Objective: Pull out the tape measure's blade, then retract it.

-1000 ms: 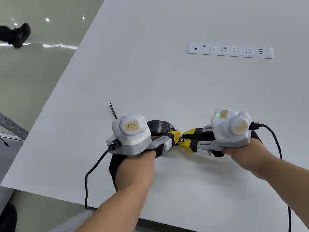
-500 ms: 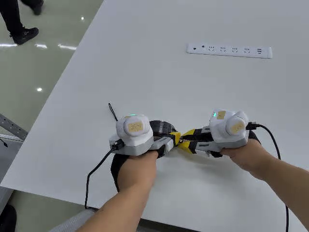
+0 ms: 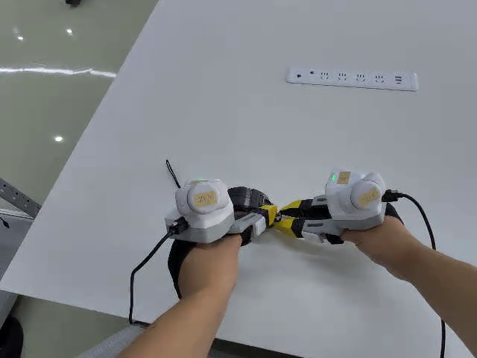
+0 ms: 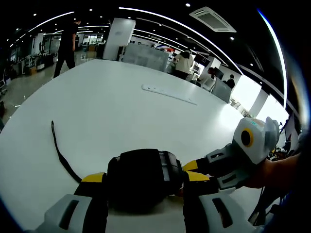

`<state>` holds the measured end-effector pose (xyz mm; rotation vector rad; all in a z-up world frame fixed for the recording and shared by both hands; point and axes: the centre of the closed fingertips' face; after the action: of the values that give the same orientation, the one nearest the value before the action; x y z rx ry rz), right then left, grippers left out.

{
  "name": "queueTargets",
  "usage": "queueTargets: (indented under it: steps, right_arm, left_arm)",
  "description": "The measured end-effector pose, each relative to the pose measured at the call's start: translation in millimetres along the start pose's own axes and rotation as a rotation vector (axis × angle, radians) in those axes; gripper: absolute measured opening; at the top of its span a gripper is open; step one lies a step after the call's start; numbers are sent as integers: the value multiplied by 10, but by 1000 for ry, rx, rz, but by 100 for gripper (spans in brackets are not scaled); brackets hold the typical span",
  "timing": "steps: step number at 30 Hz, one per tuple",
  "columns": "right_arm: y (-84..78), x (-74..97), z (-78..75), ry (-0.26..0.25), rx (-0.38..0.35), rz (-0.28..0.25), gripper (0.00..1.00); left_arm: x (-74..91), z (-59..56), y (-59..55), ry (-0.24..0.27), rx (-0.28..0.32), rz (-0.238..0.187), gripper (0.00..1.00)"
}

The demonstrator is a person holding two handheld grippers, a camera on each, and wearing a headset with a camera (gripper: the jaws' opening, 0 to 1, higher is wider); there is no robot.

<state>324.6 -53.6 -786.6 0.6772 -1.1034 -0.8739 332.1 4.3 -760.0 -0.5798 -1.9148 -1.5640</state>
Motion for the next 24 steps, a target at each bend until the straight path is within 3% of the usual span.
queueTargets:
  steps: [4, 11, 12, 24]
  right_arm:
    - [1, 80, -14, -30, 1, -12, 18]
    - [10, 105, -20, -37, -2, -23, 22]
    - [64, 122, -15, -48, 0, -33, 22]
    - [165, 211, 44, -95, 2, -73, 24]
  left_arm:
    - [10, 1, 1, -25, -13, -10, 59]
    - [24, 3, 5, -40, -23, -21, 59]
    - [52, 23, 61, -55, -43, -41, 60]
    - [148, 111, 118, -80, -107, -53, 61]
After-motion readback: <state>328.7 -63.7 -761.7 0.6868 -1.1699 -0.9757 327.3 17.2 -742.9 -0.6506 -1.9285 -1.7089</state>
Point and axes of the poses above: the centre of the closed fingertips' face, and the gripper's own axes: x roughly backward along the fingers, z roughly to its left, y roughly out of its top, and after that the axes turned 13 degrees about y, right-handed
